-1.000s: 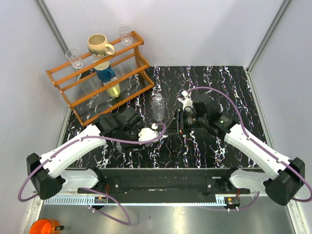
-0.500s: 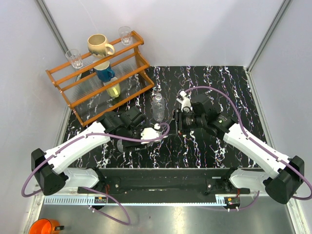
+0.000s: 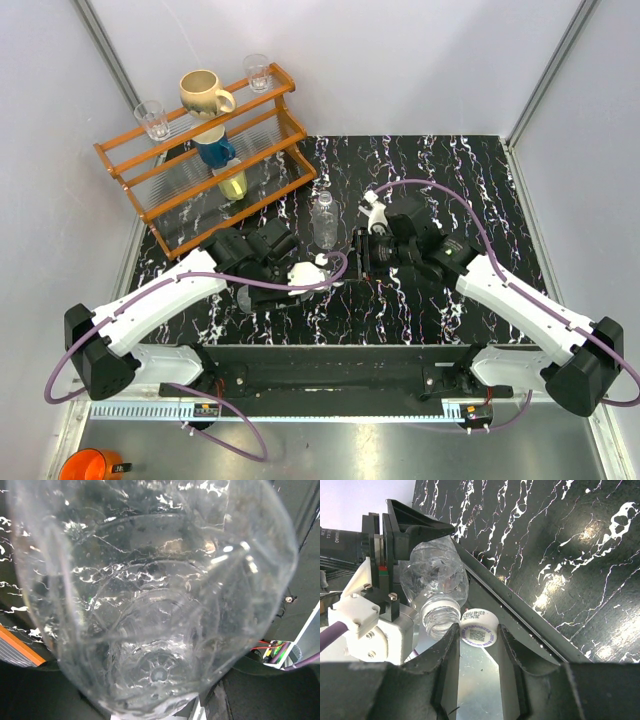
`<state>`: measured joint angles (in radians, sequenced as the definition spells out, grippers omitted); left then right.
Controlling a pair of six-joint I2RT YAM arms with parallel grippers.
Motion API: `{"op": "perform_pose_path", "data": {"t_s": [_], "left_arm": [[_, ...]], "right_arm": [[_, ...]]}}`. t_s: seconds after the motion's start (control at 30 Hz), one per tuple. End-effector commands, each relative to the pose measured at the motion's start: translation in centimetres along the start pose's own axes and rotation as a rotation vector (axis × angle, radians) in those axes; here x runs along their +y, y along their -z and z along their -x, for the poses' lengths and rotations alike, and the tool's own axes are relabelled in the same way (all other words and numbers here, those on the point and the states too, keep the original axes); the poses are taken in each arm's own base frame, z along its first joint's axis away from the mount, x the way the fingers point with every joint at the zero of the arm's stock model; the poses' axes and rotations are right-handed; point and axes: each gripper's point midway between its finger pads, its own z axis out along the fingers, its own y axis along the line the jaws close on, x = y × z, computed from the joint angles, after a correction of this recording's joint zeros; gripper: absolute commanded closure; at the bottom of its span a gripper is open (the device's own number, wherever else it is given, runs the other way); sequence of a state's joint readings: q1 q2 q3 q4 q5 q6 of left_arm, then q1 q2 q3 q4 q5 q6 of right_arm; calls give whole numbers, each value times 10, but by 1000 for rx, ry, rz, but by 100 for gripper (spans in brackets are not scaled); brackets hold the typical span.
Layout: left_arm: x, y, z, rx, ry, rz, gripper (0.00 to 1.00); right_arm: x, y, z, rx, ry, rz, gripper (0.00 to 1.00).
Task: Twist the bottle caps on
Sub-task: Screw the bottle cap onto the plastic bottle.
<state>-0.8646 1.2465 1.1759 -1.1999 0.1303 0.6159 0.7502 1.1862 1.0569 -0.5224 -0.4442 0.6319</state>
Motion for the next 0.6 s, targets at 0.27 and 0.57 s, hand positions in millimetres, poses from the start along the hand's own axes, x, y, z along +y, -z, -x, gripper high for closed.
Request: {"op": "perform_pose_path", "data": {"t_s": [0.27, 0.57], "left_arm": [[13, 33, 51, -207, -8, 66, 89], [14, 45, 54, -246, 4, 80, 87]], "right_arm": [[-13, -15, -14, 19, 14, -56, 96], [-19, -20, -21, 27, -3, -61, 96]]}}
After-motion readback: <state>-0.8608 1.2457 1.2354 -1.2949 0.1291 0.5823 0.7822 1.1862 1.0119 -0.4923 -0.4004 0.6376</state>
